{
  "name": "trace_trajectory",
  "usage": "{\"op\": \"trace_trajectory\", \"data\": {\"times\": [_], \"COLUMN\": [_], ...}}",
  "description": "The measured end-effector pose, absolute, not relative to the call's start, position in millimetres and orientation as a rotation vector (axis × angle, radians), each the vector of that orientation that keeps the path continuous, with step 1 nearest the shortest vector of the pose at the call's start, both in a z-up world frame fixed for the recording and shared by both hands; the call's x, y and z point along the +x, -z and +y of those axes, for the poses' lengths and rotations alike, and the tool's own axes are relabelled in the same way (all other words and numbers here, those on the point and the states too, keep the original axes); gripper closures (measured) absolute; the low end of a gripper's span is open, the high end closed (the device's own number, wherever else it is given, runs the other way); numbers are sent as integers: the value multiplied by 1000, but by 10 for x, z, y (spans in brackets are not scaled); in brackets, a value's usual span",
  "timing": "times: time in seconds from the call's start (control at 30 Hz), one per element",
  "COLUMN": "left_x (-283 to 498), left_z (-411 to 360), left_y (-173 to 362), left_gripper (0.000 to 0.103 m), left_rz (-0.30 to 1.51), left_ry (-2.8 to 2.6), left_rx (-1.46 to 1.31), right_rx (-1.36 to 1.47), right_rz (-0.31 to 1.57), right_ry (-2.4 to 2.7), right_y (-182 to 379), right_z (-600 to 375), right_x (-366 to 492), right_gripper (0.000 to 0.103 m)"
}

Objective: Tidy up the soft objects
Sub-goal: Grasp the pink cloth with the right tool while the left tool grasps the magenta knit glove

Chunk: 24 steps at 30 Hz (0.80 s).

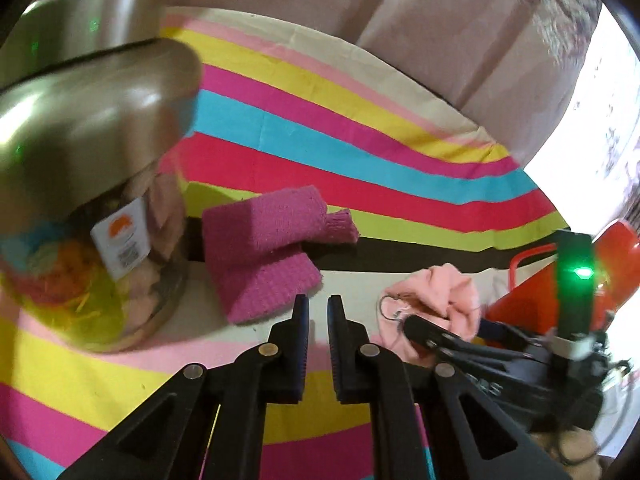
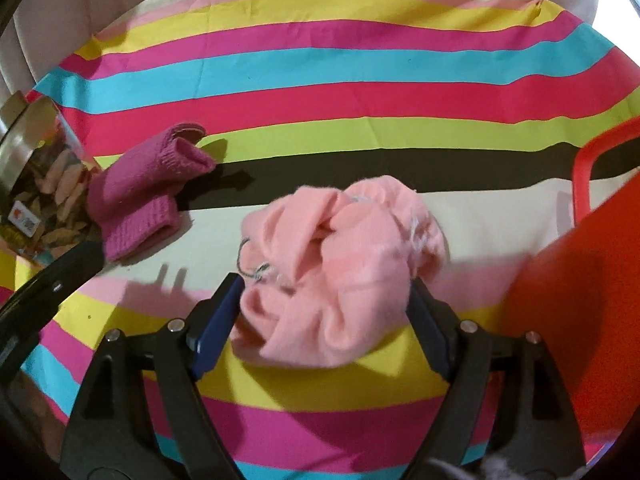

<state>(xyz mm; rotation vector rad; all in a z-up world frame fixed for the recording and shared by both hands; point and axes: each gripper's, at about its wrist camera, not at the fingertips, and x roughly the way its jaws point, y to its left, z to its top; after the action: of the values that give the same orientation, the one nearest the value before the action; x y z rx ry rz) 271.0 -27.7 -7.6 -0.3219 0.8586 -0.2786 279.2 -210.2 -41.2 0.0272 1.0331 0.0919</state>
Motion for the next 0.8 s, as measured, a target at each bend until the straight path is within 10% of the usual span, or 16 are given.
{"op": "trace_trajectory", "data": {"times": [0.1,0.23,0.4,0.8], "left_x": [2737,2833,2918,3465], "left_z": [-289,-374,-671,-943], "left_y": [85,117,56,352], "left_gripper": [86,37,37,47], "left_rz": [859,847,786,926], "left_ry": [253,162,98,-20], "left_rx": [-312,-282,-121,149], "right_rx": [-18,-51,-24,-10], "right_rz": [1027,1004,970,937], "right_ry": [-86,-84,-89,-111], "right_y": [433,446,430,339], "right_z": [-2048,-2033,-2086,-2143], "right_x": [2825,2852,2797,2510], "right_gripper": [28,51,69,72]}}
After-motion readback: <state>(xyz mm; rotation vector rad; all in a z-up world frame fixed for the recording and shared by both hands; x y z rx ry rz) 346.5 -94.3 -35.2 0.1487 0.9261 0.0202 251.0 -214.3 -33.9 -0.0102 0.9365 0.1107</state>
